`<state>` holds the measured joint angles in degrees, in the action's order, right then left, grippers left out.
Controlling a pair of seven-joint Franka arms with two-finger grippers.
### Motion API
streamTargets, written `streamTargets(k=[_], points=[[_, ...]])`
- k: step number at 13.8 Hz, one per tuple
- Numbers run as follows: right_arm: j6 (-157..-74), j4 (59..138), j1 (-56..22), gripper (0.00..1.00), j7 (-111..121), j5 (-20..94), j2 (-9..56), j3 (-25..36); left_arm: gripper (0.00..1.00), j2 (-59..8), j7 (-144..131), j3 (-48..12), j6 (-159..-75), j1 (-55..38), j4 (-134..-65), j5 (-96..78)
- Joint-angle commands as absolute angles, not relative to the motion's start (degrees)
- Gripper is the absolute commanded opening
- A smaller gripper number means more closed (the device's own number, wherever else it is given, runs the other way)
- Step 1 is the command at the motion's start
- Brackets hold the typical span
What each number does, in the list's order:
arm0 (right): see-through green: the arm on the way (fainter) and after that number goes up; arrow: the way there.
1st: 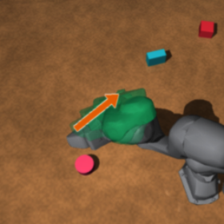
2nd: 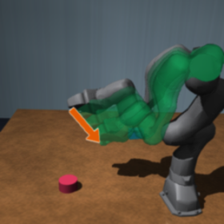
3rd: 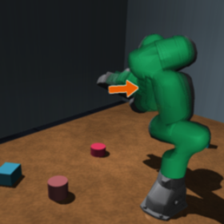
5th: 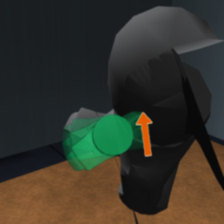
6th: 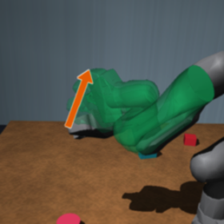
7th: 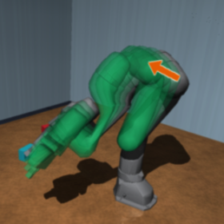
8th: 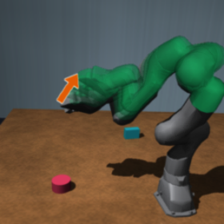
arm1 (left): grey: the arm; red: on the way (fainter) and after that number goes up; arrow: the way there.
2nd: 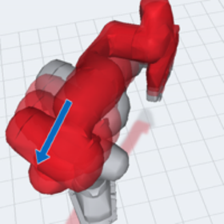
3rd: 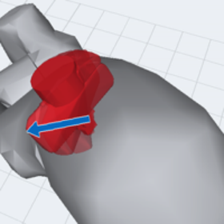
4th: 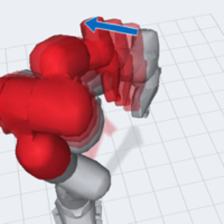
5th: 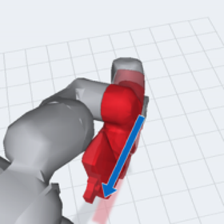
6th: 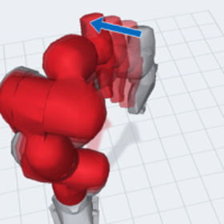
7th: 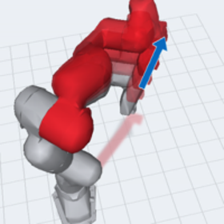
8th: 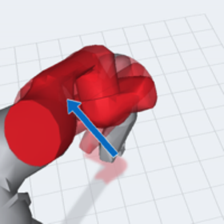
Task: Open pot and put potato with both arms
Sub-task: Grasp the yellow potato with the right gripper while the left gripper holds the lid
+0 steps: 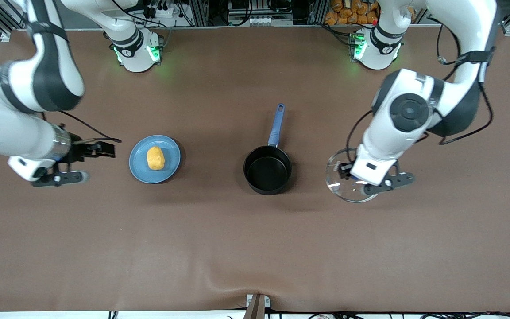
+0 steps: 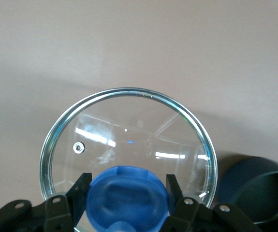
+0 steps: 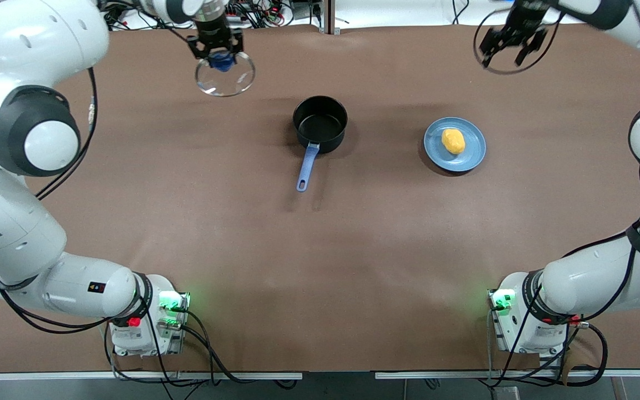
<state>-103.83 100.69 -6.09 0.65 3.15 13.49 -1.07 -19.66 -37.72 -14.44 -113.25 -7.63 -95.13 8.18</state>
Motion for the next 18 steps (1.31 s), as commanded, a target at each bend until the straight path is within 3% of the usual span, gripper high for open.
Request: streamTargets(k=[1, 3, 5, 10, 14, 16, 17, 18], points=[[-117.7, 114.7, -7.2, 1.0, 1.1, 2.6, 10.1, -1.1, 0.31, -17.4, -34.0, -15.5, -118.2, -3.9, -101.9, 7.5], [-125.3, 120.2, -9.1, 1.0, 0.5, 2.7, 10.6, -1.1, 0.31, -18.1, -33.8, -15.2, -126.3, -3.3, -106.8, 7.9], [-126.9, 122.3, -9.7, 1.0, 0.3, 2.9, 12.1, -1.1, 0.31, -18.8, -33.7, -15.2, -132.6, -2.0, -110.4, 9.7], [-139.3, 128.4, -12.8, 1.0, -3.8, 3.3, 16.9, -1.2, 0.32, -24.3, -33.8, -15.0, -140.4, -1.0, -112.1, 13.5], [-141.8, 128.4, -16.2, 1.0, -6.9, 3.0, 19.1, -1.1, 0.34, -26.8, -33.8, -15.0, -142.5, -1.1, -112.2, 14.2], [-141.4, 128.4, -15.8, 0.92, -6.2, 2.3, 19.1, -1.0, 0.36, -27.7, -33.8, -14.9, -142.6, -1.0, -112.2, 15.1], [-141.2, 128.4, -15.3, 0.83, -4.4, 2.2, 19.1, -0.8, 0.36, -27.9, -33.8, -14.9, -142.7, -1.0, -112.2, 15.6], [-140.9, 128.4, -13.7, 0.55, -0.3, 2.2, 19.1, -0.8, 0.38, -28.4, -34.1, -14.9, -143.6, -1.0, -112.1, 16.1]])
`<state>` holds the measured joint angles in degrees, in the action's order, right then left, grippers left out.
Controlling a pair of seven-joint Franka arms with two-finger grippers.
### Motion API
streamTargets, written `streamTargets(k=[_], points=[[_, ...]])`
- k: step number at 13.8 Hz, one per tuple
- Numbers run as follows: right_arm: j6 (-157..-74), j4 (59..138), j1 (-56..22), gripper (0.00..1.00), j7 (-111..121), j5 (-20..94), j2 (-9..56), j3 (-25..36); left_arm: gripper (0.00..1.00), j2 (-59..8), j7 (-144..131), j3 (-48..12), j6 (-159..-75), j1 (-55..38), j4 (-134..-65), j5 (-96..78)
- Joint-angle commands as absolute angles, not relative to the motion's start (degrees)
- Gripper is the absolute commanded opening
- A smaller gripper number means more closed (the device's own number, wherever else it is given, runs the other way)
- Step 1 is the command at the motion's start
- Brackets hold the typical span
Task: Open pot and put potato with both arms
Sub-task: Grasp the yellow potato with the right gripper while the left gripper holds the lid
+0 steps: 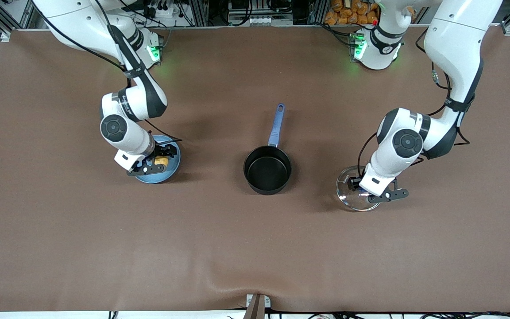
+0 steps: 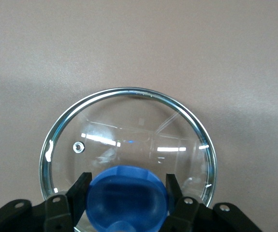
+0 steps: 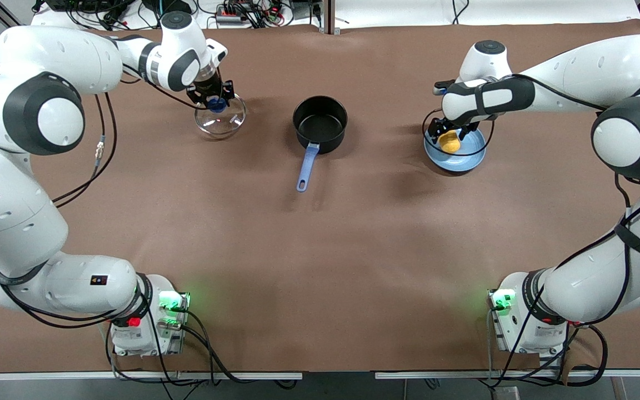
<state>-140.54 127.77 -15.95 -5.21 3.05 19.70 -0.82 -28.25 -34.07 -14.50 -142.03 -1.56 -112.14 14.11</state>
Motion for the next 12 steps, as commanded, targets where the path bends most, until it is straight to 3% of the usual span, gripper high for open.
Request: streamTargets(k=[1, 2, 7, 10, 12], points=[[-139.8, 128.4, -12.9, 0.16, 1.5, 2.2, 19.0, -0.8, 0.43, -28.6, -34.3, -14.9, -144.0, -1.1, -112.2, 16.1], [-139.0, 128.1, -12.7, 0.0, 2.2, 2.2, 18.7, -0.8, 0.43, -28.7, -34.3, -14.9, -144.1, -1.0, -112.2, 16.2], [-117.2, 113.5, -13.0, 0.0, -0.8, 3.3, 16.4, -1.1, 0.44, -29.5, -34.3, -14.8, -144.3, -1.0, -112.1, 16.6], [-106.4, 98.7, -14.8, 0.0, -3.6, 12.3, 17.8, -1.5, 0.67, -29.8, -34.3, -14.9, -144.3, -0.5, -112.1, 17.5], [-105.7, 90.8, -17.9, 0.0, -9.0, 20.0, 21.4, -1.4, 0.71, -29.7, -34.5, -14.9, -144.3, -0.4, -112.0, 17.5]])
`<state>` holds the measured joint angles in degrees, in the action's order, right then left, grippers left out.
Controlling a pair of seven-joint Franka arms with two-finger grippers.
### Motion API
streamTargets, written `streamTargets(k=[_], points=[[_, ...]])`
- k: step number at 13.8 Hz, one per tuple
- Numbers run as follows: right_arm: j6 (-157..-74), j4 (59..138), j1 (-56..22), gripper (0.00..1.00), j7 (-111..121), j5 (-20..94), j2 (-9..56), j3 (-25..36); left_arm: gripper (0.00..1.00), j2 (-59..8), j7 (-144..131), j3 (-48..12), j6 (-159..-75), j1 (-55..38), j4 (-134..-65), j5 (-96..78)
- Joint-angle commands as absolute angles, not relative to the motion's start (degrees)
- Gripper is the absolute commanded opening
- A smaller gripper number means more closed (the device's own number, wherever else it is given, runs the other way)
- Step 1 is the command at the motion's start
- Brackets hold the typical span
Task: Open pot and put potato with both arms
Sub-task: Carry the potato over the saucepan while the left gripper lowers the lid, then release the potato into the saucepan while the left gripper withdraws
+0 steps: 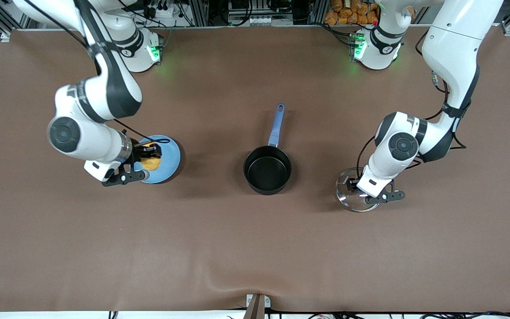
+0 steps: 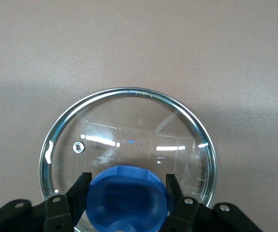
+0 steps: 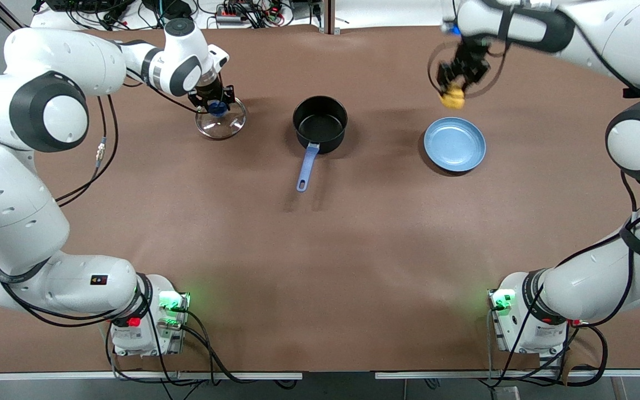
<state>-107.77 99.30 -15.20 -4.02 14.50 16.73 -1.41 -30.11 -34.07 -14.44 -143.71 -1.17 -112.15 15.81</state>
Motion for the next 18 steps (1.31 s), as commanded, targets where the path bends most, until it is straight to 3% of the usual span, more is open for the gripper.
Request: streamTargets(k=[1, 2, 3, 4, 6, 9, 13, 18], points=[[-105.7, 87.2, -19.8, 0.0, -13.4, 21.3, 23.8, -1.5, 0.71, -29.5, -34.5, -14.9, -144.3, -0.4, -112.0, 17.5], [-105.8, 83.2, -22.6, 0.0, -17.6, 21.4, 26.4, -1.4, 0.75, -29.4, -34.6, -14.9, -144.3, -0.4, -111.9, 17.5], [-105.9, 77.8, -25.3, 0.0, -22.0, 21.4, 29.8, -1.4, 0.93, -29.1, -34.7, -14.9, -144.2, -0.4, -111.9, 17.5], [-106.0, 72.6, -27.8, 0.0, -25.8, 21.3, 33.4, -1.4, 0.98, -28.6, -34.9, -14.9, -143.9, -0.4, -111.9, 17.5], [-107.0, 65.1, -31.7, 0.0, -30.3, 21.2, 38.9, -1.3, 1.0, -25.5, -35.0, -15.0, -142.3, -0.3, -112.0, 17.5], [-115.9, 64.4, -37.0, 0.0, -30.7, 20.9, 43.2, -1.2, 1.0, -18.1, -34.3, -15.6, -131.3, -0.1, -111.0, 16.2], [-119.0, 64.6, -40.7, 0.0, -31.1, 17.9, 48.2, -0.9, 1.0, -7.5, -31.0, -15.6, -121.8, -0.1, -109.3, 7.8], [-122.9, 64.7, -42.3, 0.0, -33.7, 14.4, 52.4, -1.0, 1.0, -3.9, -23.3, -15.0, -102.5, 1.2, -95.0, 1.8]])
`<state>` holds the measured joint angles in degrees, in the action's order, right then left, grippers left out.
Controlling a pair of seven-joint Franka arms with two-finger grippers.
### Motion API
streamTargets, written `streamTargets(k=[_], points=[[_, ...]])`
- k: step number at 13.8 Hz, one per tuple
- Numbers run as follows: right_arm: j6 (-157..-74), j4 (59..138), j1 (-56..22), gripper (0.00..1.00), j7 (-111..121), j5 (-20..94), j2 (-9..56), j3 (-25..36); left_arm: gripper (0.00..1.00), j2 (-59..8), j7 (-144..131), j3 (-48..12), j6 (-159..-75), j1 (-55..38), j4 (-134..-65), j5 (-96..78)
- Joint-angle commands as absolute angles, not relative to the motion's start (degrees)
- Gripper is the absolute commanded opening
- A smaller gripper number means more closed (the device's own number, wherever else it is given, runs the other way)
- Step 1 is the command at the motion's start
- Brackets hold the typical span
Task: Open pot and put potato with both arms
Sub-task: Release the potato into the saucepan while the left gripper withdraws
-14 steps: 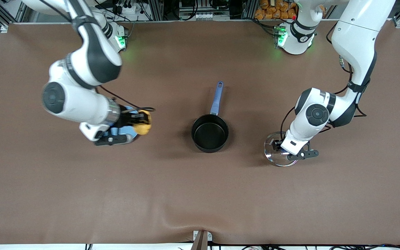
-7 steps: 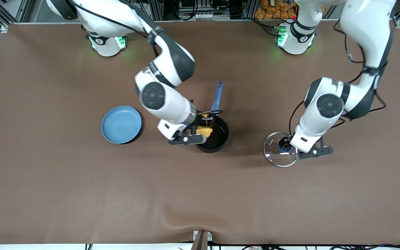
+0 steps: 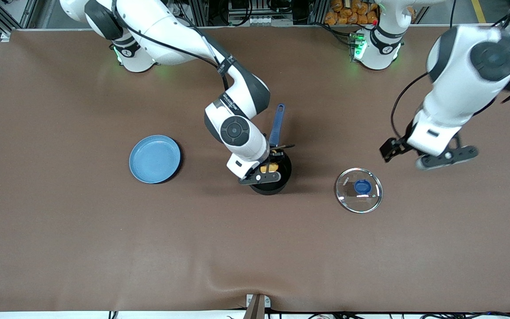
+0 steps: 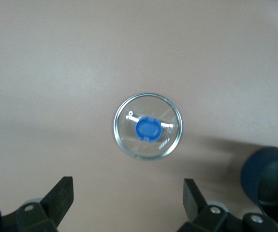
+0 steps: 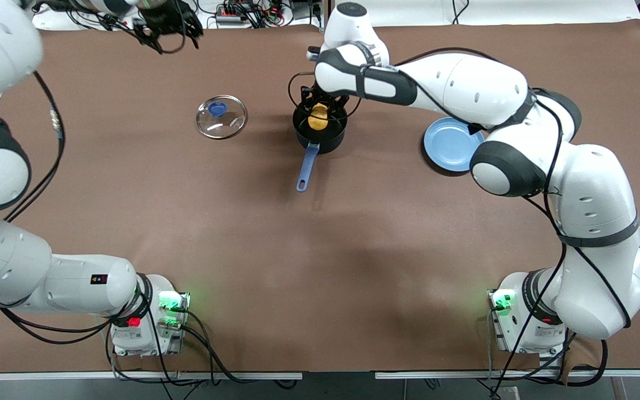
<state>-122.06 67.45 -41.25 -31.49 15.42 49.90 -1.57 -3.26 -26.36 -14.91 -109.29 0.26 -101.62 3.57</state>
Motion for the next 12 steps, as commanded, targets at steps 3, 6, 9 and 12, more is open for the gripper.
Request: streamTargets(k=[3, 6, 9, 12], points=[[-124.5, 65.0, -43.1, 0.0, -33.9, 14.2, 53.8, -0.9, 1.0, -4.0, -20.9, -15.0, -94.9, 2.9, -87.9, 0.4], [-124.5, 65.6, -43.1, 0.0, -35.0, 13.7, 54.5, -0.9, 1.0, -3.9, -19.9, -15.1, -92.0, 3.3, -85.1, 0.4], [-126.0, 65.7, -43.4, 0.0, -35.3, 13.6, 55.3, -0.9, 1.0, -3.9, -16.4, -15.0, -89.1, 3.7, -82.9, 0.4], [-126.3, 65.6, -43.5, 0.17, -35.3, 13.1, 55.5, -0.9, 1.0, -3.9, -11.4, -15.0, -88.0, 5.3, -82.9, 0.5]])
